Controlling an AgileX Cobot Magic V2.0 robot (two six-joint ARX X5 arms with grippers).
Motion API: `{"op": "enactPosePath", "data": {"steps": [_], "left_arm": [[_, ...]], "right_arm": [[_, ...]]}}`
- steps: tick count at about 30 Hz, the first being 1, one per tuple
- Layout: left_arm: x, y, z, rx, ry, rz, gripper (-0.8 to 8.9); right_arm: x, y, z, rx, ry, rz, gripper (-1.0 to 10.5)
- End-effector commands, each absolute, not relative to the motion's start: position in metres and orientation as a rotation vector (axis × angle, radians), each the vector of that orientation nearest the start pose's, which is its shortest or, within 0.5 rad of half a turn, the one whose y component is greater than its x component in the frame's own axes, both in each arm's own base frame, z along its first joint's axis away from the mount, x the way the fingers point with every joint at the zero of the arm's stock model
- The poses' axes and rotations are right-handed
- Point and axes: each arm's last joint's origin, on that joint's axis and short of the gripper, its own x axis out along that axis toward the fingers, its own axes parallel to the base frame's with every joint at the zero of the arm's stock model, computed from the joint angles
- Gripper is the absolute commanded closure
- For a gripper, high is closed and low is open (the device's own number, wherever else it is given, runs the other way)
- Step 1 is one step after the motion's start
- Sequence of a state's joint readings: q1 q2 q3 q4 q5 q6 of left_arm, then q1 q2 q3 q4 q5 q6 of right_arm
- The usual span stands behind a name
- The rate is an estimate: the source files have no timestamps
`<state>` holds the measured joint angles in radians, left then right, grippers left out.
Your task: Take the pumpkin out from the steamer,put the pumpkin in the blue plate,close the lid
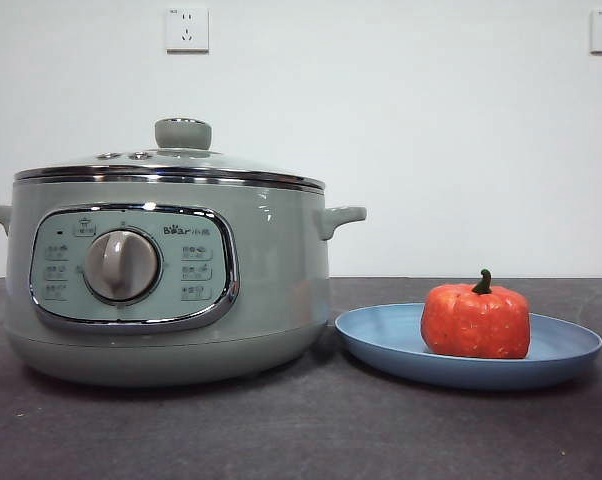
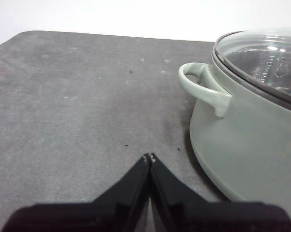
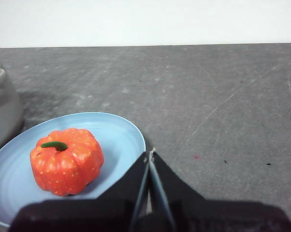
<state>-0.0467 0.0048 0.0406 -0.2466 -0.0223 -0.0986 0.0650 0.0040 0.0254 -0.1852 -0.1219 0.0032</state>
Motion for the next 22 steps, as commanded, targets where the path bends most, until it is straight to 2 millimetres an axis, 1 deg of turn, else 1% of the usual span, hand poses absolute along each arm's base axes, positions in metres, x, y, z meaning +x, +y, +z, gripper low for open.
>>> {"op": "enactPosePath", "data": {"steps": [1, 22], "left_arm": [[0.0938, -0.0035, 0.1484, -0.097, 0.222, -0.011, 8.17], [0.0938, -0.0035, 0.1484, -0.097, 0.222, -0.011, 8.17]], "right_arm": [[0.0951, 0.0097, 0.1497, 0.012, 0.172, 0.185, 9.6], [0.0951, 0.0097, 0.1497, 0.012, 0.172, 0.185, 9.6]]}}
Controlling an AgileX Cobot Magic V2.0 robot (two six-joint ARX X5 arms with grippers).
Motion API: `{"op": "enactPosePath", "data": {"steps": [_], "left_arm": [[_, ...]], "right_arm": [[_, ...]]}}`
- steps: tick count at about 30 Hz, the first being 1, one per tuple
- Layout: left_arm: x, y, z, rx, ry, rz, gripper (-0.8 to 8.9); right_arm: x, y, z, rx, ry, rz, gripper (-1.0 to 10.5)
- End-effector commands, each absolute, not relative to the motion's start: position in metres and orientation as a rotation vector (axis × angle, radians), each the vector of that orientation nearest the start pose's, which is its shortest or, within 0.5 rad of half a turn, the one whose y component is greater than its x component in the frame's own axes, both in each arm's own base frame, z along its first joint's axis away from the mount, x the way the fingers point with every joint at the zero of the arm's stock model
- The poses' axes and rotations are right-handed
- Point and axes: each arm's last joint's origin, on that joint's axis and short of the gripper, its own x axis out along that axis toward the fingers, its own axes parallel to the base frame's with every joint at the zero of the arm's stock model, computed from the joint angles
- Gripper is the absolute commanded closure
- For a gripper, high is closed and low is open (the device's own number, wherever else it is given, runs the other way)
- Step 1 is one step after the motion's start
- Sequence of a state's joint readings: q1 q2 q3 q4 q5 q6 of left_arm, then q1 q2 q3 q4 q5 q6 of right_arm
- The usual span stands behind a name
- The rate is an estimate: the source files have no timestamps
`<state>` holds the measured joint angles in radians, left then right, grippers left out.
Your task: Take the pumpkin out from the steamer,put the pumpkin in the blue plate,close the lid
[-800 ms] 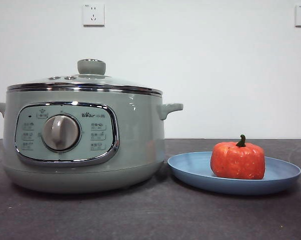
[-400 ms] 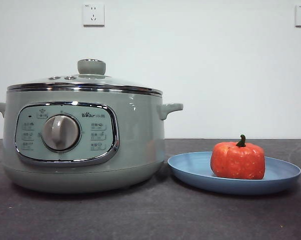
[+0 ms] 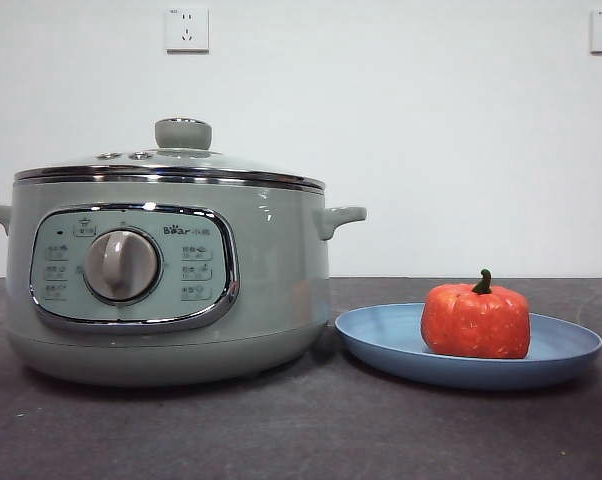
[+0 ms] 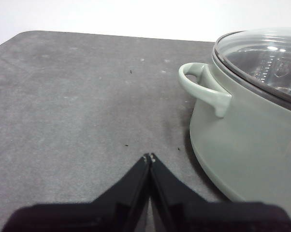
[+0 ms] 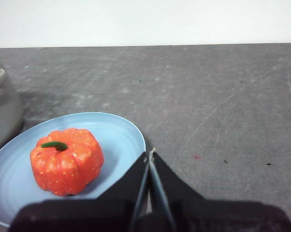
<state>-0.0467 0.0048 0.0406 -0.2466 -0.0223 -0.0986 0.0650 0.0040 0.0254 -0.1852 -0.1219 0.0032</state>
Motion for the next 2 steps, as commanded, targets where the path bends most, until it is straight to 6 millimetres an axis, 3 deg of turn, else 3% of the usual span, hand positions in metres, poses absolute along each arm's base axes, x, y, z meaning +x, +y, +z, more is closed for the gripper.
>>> {"op": "enactPosePath", "data": {"steps": [1, 2], "left_arm": [[0.0938, -0.0035, 0.1484, -0.098, 0.222, -0.011, 8.17], [0.0938, -0.0035, 0.1484, -0.097, 0.222, -0.011, 8.17]], "right_arm": [[0.0951, 0.0097, 0.1497, 0.012, 0.172, 0.185, 9.6], [0.0951, 0.0097, 0.1497, 0.012, 0.172, 0.185, 9.6]]}}
